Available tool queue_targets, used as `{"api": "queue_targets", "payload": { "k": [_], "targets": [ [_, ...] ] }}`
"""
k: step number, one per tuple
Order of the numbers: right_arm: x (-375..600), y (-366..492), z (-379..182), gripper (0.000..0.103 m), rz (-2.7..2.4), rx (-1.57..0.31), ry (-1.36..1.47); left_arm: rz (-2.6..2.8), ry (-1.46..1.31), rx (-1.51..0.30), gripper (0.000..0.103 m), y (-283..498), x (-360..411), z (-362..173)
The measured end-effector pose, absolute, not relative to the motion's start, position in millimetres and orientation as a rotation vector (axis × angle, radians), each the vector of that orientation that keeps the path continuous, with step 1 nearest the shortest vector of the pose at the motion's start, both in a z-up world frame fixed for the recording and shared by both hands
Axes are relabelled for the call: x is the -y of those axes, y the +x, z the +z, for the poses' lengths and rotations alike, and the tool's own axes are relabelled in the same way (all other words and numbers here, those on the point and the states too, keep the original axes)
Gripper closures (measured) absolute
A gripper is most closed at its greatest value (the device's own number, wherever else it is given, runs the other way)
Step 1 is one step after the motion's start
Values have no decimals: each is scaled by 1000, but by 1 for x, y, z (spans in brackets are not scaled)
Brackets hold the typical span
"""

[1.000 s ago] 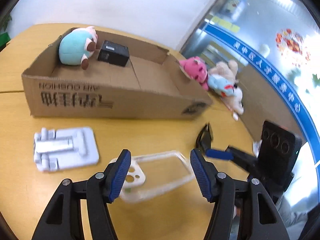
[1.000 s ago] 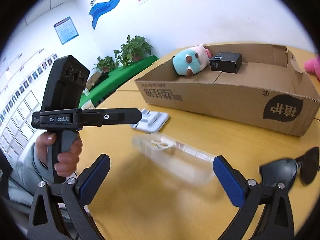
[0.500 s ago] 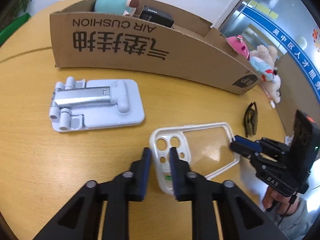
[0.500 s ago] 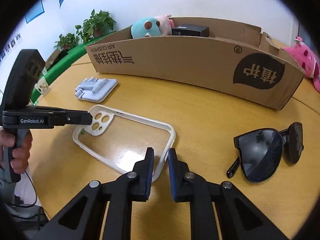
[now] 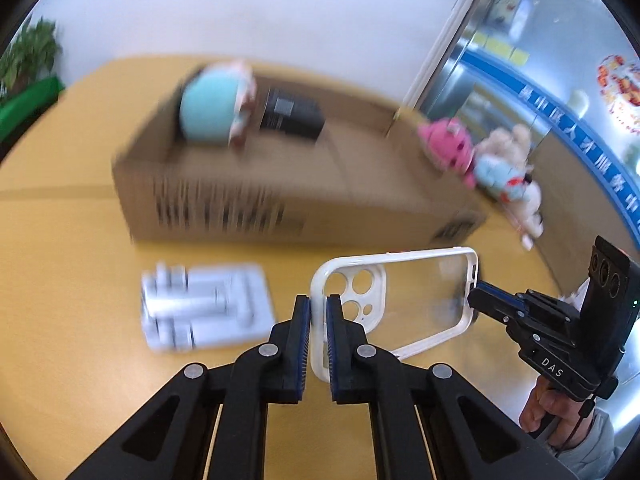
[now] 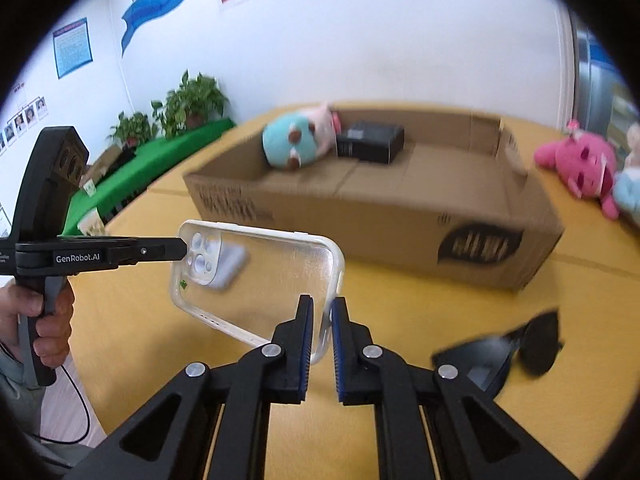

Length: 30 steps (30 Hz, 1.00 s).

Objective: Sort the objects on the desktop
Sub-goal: 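Grasp the clear phone case by its rim and lift it with the right gripper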

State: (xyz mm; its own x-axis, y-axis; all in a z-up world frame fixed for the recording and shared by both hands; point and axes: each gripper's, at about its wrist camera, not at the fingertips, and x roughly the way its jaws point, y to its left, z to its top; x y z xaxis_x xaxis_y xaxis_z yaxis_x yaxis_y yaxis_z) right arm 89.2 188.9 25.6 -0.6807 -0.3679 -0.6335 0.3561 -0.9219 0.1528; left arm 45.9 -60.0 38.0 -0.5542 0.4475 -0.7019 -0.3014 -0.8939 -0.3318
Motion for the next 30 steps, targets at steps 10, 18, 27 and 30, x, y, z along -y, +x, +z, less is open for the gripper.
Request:
{"api": "queue_targets", "payload": {
  "k": [10, 18, 27, 30],
  "targets": [
    [-194, 62, 145, 94, -2716, -45, 595, 2544, -771, 148, 98, 5, 49, 167],
    [-196, 31, 200, 94, -2727, -21, 458, 2582, -622, 118, 98, -20, 53, 230],
    [-185, -7, 236, 94, -2690, -11, 404, 2626, -568, 126, 98, -51, 70, 264],
    [-180, -27, 227, 94, -2652, 31, 458, 2649, -583, 98, 98, -62, 74, 263]
  ]
}}
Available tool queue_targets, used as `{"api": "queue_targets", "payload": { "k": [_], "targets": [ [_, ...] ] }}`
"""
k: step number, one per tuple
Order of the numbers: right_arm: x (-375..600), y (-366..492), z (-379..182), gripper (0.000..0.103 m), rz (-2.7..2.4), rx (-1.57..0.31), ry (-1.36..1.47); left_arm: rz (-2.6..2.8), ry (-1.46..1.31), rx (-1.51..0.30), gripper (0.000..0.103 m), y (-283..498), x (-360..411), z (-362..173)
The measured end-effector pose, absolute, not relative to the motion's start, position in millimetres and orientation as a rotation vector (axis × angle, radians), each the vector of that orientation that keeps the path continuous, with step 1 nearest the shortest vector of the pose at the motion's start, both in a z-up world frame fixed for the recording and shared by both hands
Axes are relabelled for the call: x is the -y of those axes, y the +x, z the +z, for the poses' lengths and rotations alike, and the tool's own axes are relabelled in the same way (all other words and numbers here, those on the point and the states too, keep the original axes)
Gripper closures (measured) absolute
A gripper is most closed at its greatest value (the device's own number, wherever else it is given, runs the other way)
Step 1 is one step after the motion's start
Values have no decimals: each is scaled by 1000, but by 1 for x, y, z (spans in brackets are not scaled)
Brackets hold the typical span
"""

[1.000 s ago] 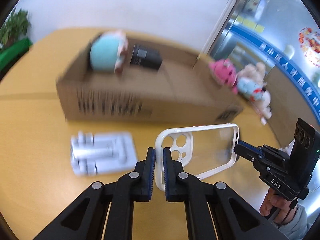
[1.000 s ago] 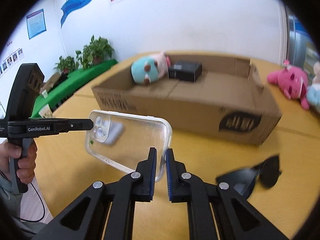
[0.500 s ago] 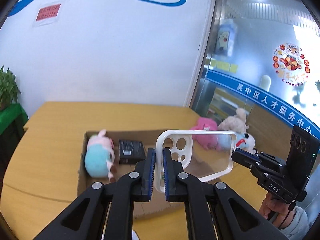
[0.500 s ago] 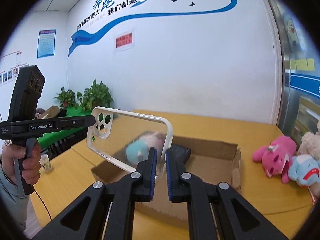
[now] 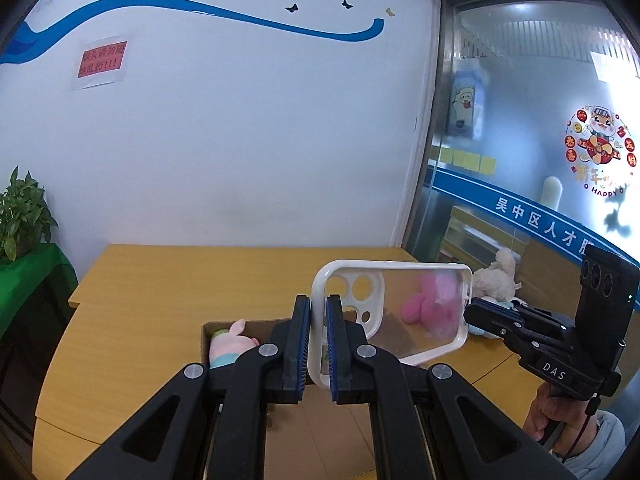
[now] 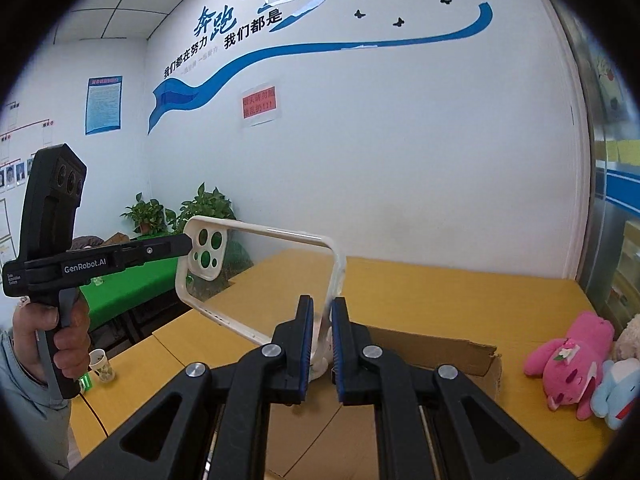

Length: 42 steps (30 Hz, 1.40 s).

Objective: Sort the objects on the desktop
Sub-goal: 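Grasp the clear phone case by its rim and lift it with the right gripper, then lower the phone case into the cardboard box and open the right gripper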

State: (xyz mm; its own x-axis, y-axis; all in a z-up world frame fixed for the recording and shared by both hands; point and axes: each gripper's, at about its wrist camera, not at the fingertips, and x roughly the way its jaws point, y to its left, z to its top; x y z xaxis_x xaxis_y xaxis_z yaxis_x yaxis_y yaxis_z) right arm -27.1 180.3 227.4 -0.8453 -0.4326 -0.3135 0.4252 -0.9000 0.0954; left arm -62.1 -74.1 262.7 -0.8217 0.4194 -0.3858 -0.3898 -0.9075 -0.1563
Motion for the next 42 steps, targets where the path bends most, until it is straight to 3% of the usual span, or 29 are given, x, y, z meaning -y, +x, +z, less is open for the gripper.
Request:
{"api": "queue_targets", "payload": {
  "k": [11, 24, 27, 35, 42],
  "targets": [
    [-151, -94, 150, 94, -2521, 171, 711, 2697, -864, 80, 98, -121, 96, 188],
    [-127, -147, 14, 93, -2344, 315, 1165, 2593, -1371, -115, 98, -161, 97, 43],
    [-124, -156, -9, 93, -2297, 344, 1265, 2566, -1491, -235, 98, -166, 85, 22],
    [-107, -153, -24, 91, -2261, 294, 1415, 2510, -1733, -492, 98, -178, 68, -13],
    [-113, -150, -30, 90, -2213, 385, 1456, 2527, -1777, -483, 97, -177, 70, -13]
  ]
}}
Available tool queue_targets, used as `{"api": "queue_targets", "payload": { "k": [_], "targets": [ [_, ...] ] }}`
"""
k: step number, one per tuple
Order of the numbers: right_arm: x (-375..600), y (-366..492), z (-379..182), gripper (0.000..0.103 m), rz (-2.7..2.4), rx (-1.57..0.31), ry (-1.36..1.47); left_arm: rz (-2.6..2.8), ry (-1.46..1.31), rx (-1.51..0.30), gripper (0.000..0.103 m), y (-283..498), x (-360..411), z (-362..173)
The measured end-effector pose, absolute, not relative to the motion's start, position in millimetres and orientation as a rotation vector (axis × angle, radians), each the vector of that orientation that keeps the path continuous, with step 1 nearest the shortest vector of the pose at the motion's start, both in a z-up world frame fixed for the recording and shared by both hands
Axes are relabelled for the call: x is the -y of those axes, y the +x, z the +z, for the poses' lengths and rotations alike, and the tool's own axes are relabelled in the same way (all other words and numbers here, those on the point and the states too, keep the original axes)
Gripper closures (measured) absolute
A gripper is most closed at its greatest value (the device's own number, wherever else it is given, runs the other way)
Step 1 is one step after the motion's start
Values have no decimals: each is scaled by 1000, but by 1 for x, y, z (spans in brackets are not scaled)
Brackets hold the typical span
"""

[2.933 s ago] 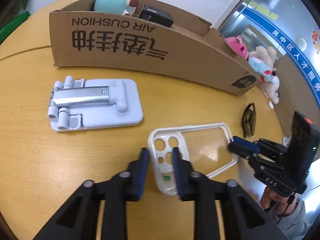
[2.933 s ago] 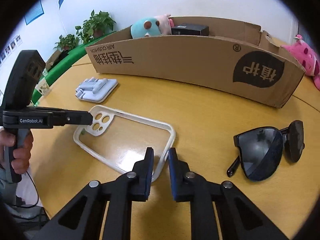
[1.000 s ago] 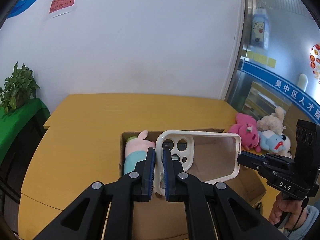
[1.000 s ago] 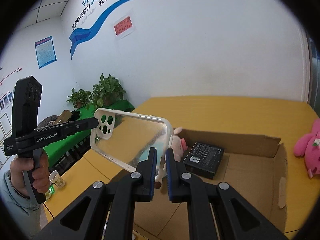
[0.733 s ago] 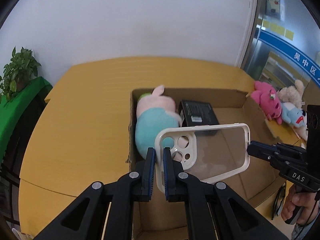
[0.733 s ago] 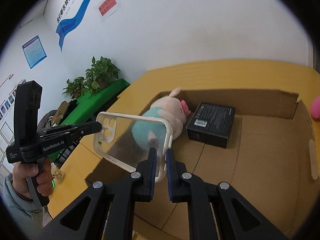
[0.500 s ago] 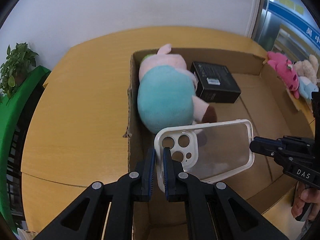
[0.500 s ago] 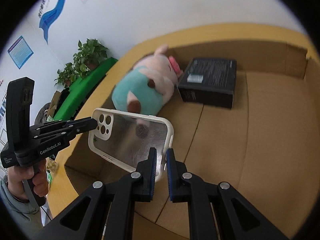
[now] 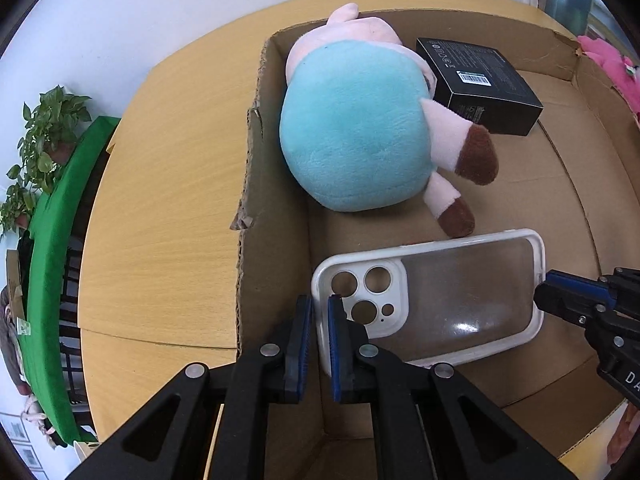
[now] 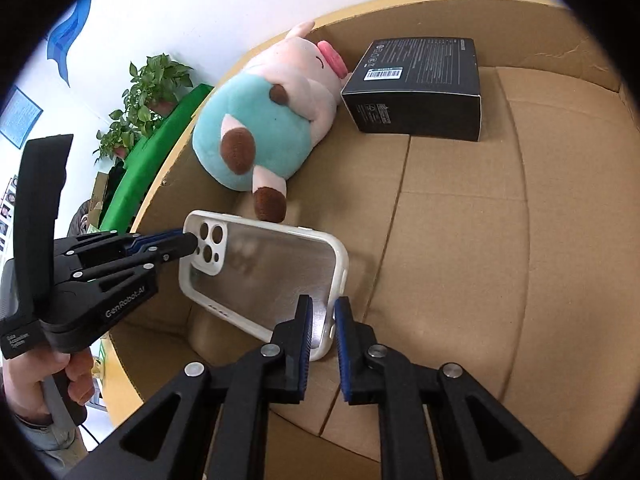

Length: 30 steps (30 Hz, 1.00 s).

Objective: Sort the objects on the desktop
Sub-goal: 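Lower the phone case into the cardboard box and open the right gripper, then move the right gripper to the black sunglasses on the table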

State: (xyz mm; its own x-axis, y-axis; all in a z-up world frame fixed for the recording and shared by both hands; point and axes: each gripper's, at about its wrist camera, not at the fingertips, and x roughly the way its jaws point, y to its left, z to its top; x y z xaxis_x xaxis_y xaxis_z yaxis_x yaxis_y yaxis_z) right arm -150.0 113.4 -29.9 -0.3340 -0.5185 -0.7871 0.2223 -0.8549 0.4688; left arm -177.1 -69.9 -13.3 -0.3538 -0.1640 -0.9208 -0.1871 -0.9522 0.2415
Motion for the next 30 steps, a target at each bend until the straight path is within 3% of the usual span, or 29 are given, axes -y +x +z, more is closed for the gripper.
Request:
{"api": "queue_targets", "payload": {
  "k": [1, 3, 5, 7, 9, 10, 13, 14, 19, 30],
  "targets": [
    [-114, -148, -27, 86, -2215, 383, 1450, 2532, -1774, -483, 96, -175, 70, -12],
    [-117, -145, -20, 68, -2231, 379, 1424, 2543, -1758, -452, 90, -169, 71, -7],
    [-124, -133, -3, 42, -2290, 364, 1369, 2560, -1721, -364, 84, -160, 76, 3],
    [-128, -114, 21, 36, -2365, 282, 1273, 2631, -1628, -300, 77, -147, 80, 25],
    [-130, -85, 49, 32, -2487, 123, 1159, 2761, -1443, -266, 44, -122, 82, 53],
    [-133, -67, 62, 23, -2557, 48, 1098, 2847, -1310, -252, 38, -101, 81, 72],
    [-149, -16, 80, 21, -2686, -41, 965, 2959, -957, -203, 13, -42, 77, 110],
    [-154, 0, 81, 21, -2726, -63, 938, 2979, -841, -185, 0, -20, 73, 119],
    [-178, 39, 76, 21, -2828, 20, 898, 2978, -576, -135, 0, 25, 48, 135],
    [-194, 59, 74, 21, -2903, 24, 874, 2945, -665, -124, 0, 31, 26, 115]
  ]
}}
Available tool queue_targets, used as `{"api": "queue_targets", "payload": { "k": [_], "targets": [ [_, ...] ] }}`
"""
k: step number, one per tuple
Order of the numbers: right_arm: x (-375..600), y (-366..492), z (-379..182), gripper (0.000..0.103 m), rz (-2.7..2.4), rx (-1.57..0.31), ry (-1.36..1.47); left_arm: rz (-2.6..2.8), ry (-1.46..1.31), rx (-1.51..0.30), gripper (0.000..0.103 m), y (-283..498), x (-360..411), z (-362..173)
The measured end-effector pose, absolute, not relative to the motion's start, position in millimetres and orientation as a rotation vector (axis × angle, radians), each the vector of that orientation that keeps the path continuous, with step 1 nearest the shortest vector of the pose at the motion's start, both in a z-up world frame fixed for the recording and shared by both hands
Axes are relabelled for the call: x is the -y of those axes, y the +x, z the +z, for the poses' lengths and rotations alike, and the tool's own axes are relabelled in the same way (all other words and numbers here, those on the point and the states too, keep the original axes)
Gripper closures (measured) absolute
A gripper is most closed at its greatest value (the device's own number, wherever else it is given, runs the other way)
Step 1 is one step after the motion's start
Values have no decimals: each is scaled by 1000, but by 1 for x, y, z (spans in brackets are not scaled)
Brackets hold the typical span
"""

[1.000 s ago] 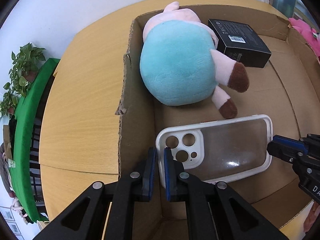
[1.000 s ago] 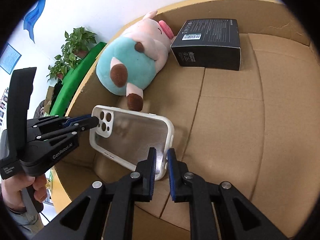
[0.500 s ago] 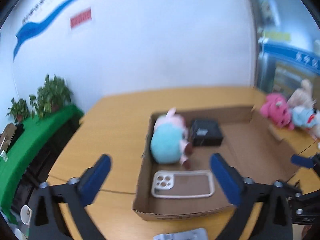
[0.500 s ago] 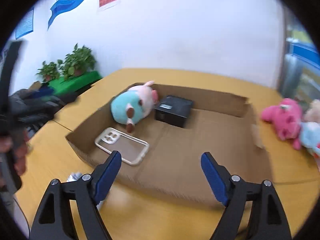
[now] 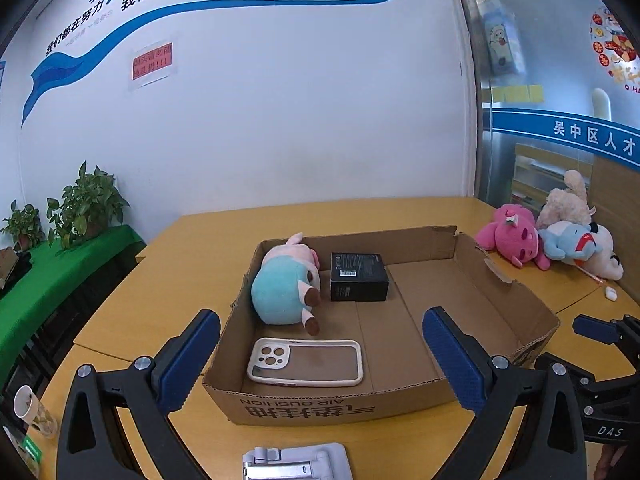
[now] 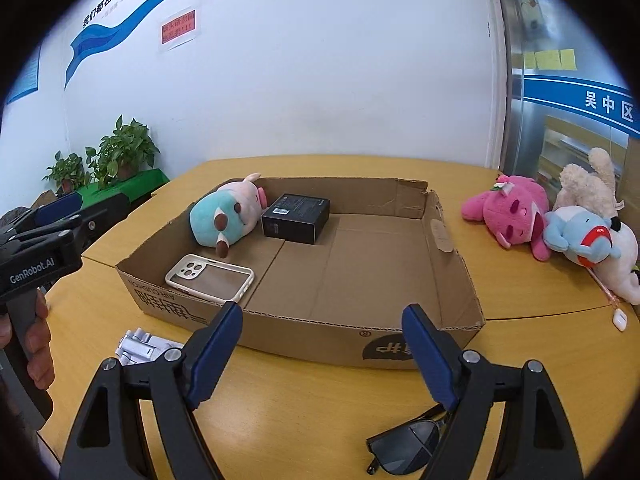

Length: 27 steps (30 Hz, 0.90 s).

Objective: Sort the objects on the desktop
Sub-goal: 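Move the right gripper to the black sunglasses on the table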

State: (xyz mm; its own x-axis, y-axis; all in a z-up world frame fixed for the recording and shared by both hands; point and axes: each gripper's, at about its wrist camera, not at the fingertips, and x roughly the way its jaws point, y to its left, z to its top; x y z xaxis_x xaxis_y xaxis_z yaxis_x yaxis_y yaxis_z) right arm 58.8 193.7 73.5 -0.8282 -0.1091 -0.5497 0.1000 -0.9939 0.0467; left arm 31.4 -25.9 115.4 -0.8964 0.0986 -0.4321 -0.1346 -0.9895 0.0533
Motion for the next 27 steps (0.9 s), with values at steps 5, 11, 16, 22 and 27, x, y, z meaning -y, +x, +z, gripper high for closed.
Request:
{"api": "queue_targets", "payload": {
  "k": [5, 11, 16, 22, 27],
  "targets": [
    [-209, 64, 58, 21, -2896, 42, 934, 2884, -719, -68, 0, 35, 28, 103],
    [-267, 68, 6, 21, -2924, 208, 1241, 2777, -821, -37, 0, 45, 24, 69],
    [-296, 54, -27, 21, -2859, 404, 1406, 2710, -933, -6, 0, 43, 19, 37],
    [-281, 36, -42, 20, -2829, 352, 1446, 2673, -1002, -7, 0, 46, 19, 19],
    [-265, 33, -45, 19, -2774, 239, 1406, 2656, -1018, -9, 0, 48, 22, 14]
  ]
}}
